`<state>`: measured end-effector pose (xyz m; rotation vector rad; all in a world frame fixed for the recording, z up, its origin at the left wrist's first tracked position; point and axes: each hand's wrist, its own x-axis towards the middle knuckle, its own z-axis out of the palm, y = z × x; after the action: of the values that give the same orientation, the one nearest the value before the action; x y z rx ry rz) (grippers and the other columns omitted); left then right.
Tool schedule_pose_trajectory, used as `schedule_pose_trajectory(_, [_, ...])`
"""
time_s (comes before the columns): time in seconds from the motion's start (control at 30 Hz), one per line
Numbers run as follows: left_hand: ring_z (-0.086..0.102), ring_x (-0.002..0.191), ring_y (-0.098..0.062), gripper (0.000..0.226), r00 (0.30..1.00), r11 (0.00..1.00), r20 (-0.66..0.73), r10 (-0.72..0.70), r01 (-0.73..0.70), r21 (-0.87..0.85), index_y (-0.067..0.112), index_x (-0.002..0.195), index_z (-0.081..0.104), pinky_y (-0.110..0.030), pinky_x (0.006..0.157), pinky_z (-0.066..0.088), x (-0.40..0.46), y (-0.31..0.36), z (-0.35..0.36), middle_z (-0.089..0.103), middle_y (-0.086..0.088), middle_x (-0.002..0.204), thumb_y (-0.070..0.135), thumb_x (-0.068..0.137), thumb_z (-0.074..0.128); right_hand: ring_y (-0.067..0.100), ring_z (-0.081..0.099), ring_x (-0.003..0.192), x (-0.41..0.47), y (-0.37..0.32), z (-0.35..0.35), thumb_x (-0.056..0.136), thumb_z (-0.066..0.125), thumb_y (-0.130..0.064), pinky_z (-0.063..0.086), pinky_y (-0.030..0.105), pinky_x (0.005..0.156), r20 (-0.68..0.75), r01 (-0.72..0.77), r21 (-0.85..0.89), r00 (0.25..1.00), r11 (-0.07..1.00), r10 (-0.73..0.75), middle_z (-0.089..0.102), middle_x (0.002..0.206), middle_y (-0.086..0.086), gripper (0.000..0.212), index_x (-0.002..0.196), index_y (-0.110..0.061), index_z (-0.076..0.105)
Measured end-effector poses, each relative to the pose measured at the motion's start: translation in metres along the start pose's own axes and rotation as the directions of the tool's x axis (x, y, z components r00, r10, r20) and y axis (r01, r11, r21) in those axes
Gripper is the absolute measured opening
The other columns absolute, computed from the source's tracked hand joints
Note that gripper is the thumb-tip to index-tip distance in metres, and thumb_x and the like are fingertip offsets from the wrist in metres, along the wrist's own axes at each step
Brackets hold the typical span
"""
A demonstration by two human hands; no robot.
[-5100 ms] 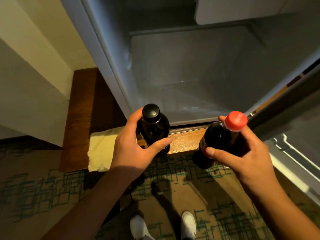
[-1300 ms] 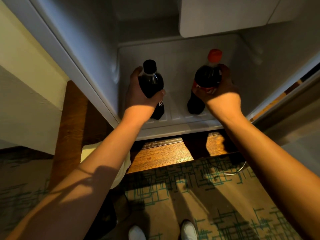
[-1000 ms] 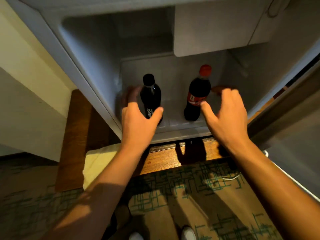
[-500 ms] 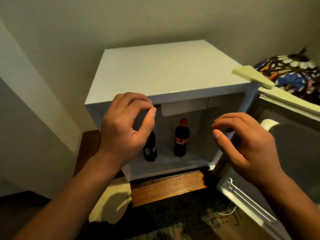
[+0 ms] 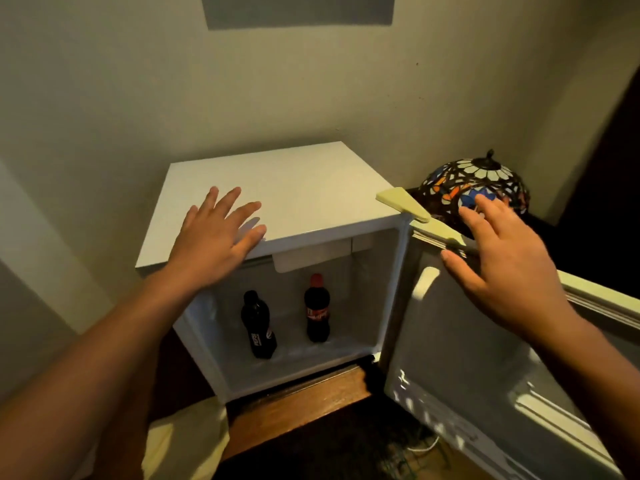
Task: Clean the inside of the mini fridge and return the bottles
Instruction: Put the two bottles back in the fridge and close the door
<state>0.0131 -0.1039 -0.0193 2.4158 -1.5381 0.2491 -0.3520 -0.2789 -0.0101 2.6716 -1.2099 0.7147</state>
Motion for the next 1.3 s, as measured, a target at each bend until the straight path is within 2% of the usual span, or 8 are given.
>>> schedule_pose_trajectory(0.07, [-0.002,0.156,-0.026,0.07,0.999,0.999,0.049,0.01,-0.012,0.041,0.041,0.154,0.026,-0.053,0.123,0.006,0.006,0.001,0.001,0.008,0.004,0.168,0.074,0.093,0.019,0.031,0.023,0.15,-0.008,0.014,0.003,0.094,0.038,-0.062,0.028,0.052,0.119,0.048,-0.042,-0.082,0.998,0.996,0.047,0.027,0.161,0.012,0.075,0.153,-0.015,0.033])
schedule_pose_trajectory(0.2, [-0.001,0.156,-0.025,0.075,0.996,0.997,0.056,0.068,-0.071,0.038,0.045,0.152,0.027,-0.053,0.123,0.006,0.021,0.017,-0.004,0.009,0.006,0.168,0.079,0.086,0.012,0.031,0.025,0.149,-0.021,0.042,-0.009,0.094,0.036,-0.064,0.029,0.052,0.118,0.056,-0.125,-0.176,0.989,0.976,0.137,0.028,0.161,0.012,0.078,0.153,-0.014,0.031])
schedule_pose_trajectory(0.43, [0.004,0.156,-0.027,0.069,0.988,0.992,0.107,0.109,-0.115,0.051,0.042,0.154,0.024,-0.056,0.122,0.012,0.052,0.043,0.002,0.012,0.003,0.168,0.072,0.092,0.019,0.029,0.023,0.15,-0.041,0.077,-0.026,0.091,0.028,-0.07,0.027,0.052,0.119,0.108,-0.238,-0.281,0.955,0.93,0.277,0.027,0.162,0.01,0.083,0.154,-0.016,0.028])
schedule_pose_trajectory(0.6, [0.011,0.155,-0.028,0.073,0.977,0.989,0.159,0.14,-0.144,0.013,0.037,0.155,0.022,-0.057,0.121,0.018,0.06,0.045,0.016,0.014,-0.001,0.168,0.073,0.092,0.018,0.028,0.022,0.15,-0.058,0.093,-0.033,0.089,0.02,-0.077,0.023,0.052,0.12,0.126,-0.328,-0.308,0.916,0.893,0.38,0.028,0.162,0.008,0.088,0.153,-0.018,0.031])
schedule_pose_trajectory(0.73, [0.024,0.151,-0.029,0.086,0.964,0.984,0.202,0.175,-0.179,0.0,0.033,0.155,0.024,-0.059,0.118,0.025,0.064,0.041,0.019,0.024,-0.004,0.165,0.08,0.086,0.007,0.028,0.022,0.15,-0.072,0.089,-0.034,0.092,0.017,-0.074,0.019,0.053,0.12,0.097,-0.387,-0.323,0.894,0.864,0.437,0.029,0.161,0.008,0.082,0.152,-0.02,0.033])
schedule_pose_trajectory(1.0, [0.011,0.154,-0.031,0.082,0.935,0.976,0.295,0.197,-0.215,0.028,0.035,0.158,0.012,-0.061,0.121,0.012,0.073,0.034,0.022,0.01,-0.004,0.168,0.075,0.087,0.009,0.029,0.029,0.147,-0.084,0.067,-0.028,0.097,0.018,-0.067,0.02,0.055,0.12,0.031,-0.511,-0.309,0.838,0.802,0.546,0.04,0.155,0.008,0.072,0.148,-0.021,0.04])
schedule_pose_trajectory(1.13, [0.012,0.154,-0.033,0.08,0.935,0.971,0.283,0.216,-0.235,0.035,0.033,0.158,0.013,-0.061,0.121,0.012,0.075,0.032,0.022,0.011,-0.006,0.168,0.074,0.089,0.01,0.027,0.026,0.149,-0.085,0.058,-0.031,0.098,0.022,-0.065,0.018,0.053,0.121,0.043,-0.538,-0.295,0.818,0.79,0.573,0.039,0.157,0.007,0.07,0.149,-0.021,0.04])
schedule_pose_trajectory(1.3, [0.018,0.152,-0.035,0.076,0.942,0.968,0.235,0.238,-0.25,0.022,0.031,0.156,0.018,-0.062,0.119,0.016,0.072,0.03,0.025,0.018,-0.007,0.167,0.073,0.093,0.013,0.028,0.032,0.146,-0.085,0.051,-0.036,0.099,0.025,-0.064,0.021,0.053,0.119,0.069,-0.548,-0.274,0.808,0.79,0.585,0.044,0.153,0.006,0.068,0.148,-0.021,0.041])
